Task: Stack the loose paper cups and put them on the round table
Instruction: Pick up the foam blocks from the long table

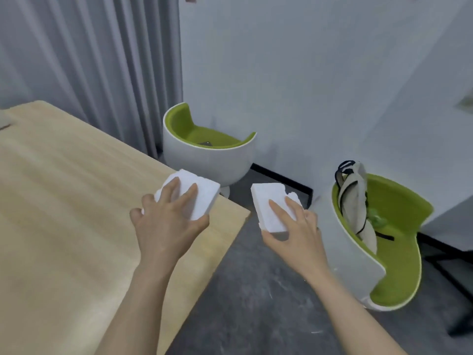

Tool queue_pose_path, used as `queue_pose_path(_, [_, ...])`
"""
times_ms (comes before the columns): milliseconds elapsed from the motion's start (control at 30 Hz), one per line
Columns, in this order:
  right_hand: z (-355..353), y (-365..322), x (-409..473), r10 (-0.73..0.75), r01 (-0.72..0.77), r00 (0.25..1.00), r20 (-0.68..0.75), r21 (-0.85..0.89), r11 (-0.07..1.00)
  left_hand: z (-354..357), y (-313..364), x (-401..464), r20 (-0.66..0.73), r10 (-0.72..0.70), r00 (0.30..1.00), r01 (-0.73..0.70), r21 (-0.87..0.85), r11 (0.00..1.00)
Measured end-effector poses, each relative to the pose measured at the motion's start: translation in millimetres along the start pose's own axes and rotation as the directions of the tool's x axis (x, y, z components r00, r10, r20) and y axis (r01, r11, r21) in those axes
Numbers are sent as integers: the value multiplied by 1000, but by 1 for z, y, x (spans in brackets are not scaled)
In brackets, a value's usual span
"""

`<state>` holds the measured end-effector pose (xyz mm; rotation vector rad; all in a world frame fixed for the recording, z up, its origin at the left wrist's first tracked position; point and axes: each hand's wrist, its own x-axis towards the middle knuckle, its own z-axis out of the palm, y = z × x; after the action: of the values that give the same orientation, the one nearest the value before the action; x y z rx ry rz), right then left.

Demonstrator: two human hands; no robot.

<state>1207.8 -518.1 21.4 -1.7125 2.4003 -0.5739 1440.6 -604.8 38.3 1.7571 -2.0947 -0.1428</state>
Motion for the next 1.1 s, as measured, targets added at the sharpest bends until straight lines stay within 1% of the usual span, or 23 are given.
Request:
queue_pose_path(167, [-40,59,-44,119,-120,987,-104,1,993,12,86,-15,1,189,982,-189,-30,982])
queue_pose_path(233, [-60,91,-67,180,-182,974,-141,-5,983,16,129,-26,12,249,968,-248,-77,966])
queue_pose_path(433, [-121,191,-149,331,-352,907,-261,-39,935,31,255,-86,6,439,898,-431,-181,884])
queue_pose_path(633, [-176,274,-225,414,-460,847,-333,-71,885,46,361,-160,26,558,829,-541,-213,814])
queue_pose_path(833, [-226,348,-287,475,-542,798,-372,-96,835,63,459,-223,44,626,779,-596,-257,760])
queue_pose_path(1000, [-254,401,-315,554,-624,730,-400,-60,779,81,530,-251,82,723,686,-687,-257,680])
queue_pose_path(1100, [-269,433,-321,602,-675,678,-422,-33,737,94,579,-257,102,766,634,-715,-298,632])
